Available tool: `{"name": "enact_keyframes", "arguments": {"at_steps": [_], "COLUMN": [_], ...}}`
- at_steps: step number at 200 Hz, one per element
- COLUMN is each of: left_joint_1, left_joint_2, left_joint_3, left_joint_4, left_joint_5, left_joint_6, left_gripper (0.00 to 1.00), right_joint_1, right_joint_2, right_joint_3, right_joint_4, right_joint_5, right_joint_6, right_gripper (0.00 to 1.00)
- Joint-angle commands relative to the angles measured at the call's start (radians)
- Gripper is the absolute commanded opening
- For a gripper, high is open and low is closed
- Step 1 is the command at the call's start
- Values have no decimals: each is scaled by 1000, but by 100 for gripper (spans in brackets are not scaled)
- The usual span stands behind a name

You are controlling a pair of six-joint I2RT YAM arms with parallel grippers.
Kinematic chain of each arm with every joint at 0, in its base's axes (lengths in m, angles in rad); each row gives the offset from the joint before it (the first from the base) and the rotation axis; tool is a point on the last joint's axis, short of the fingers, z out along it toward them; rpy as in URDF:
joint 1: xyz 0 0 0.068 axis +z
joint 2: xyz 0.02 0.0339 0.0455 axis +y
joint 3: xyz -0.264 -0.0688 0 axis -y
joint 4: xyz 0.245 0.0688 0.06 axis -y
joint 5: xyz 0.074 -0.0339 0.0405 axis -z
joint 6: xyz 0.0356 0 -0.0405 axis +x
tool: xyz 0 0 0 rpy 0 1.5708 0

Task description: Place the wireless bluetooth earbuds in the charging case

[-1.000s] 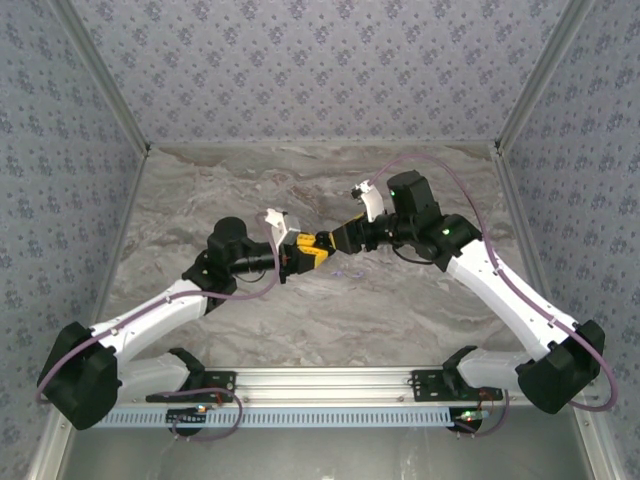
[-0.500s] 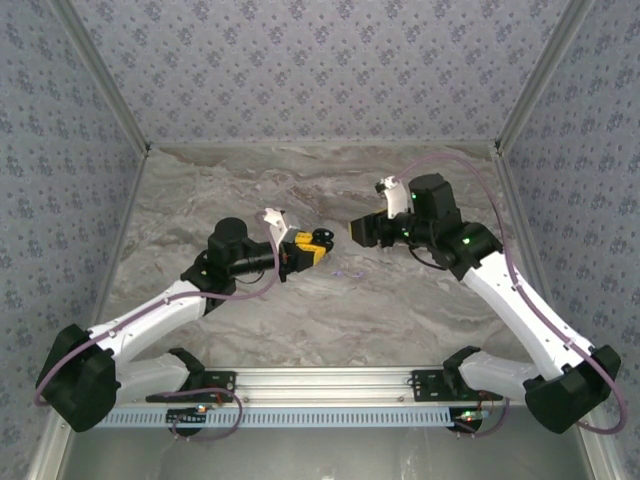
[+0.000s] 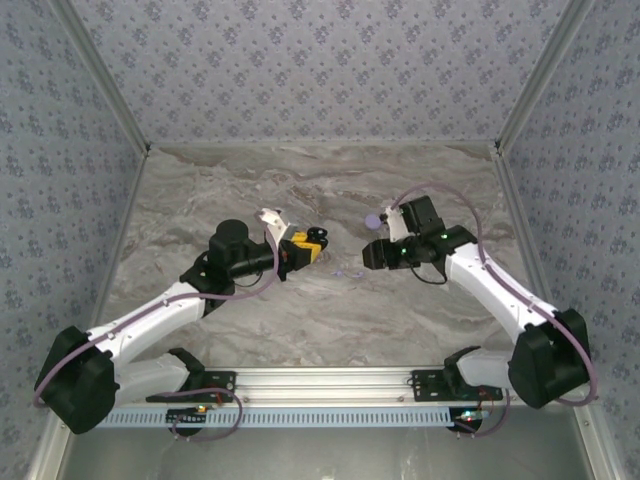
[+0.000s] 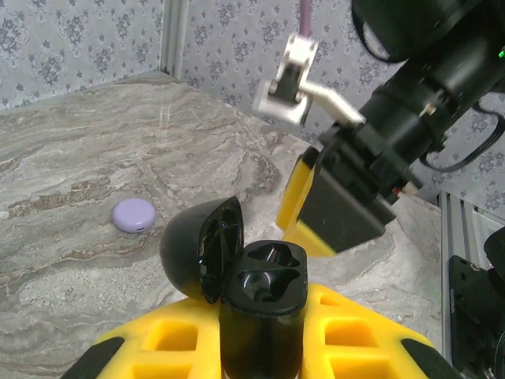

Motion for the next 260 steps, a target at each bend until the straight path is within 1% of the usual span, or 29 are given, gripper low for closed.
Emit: {"name": "enact_keyframes", "arguments": {"at_steps": [1,18,33,74,156,227,260], "left_joint_1": [-4,-5,-5,-5,-5,-5,-5], "left_joint_2": [-16,-17,-17,-19,-43,-49,-50], "left_joint_3": [22,26,17,14,18,20,18], "left_joint_4": [-9,-19,-9,-18,-65,-69,-67], "left_joint_5": [-17,-19,-31,-41,-60,-55,-58], "left_joint_6": [-25,-20,-20,-27,-5,0,2], "left_gripper": [18,18,18,18,19,19,19], "right_joint_1": [8,23,32,53,65,65,69], "right_joint_2": [42,81,124,205,326,408,439], "right_joint_3": [-29,-53,-65,-64,-31,16,50], "right_joint_4": [25,54,70,115,137,142,131], "right_joint_5": [-50,-56,-50,-30,48,116,121], "right_joint_6": [26,36,54,86,106,120,116], "right_gripper": [48,37,31,21,12,9,9]}}
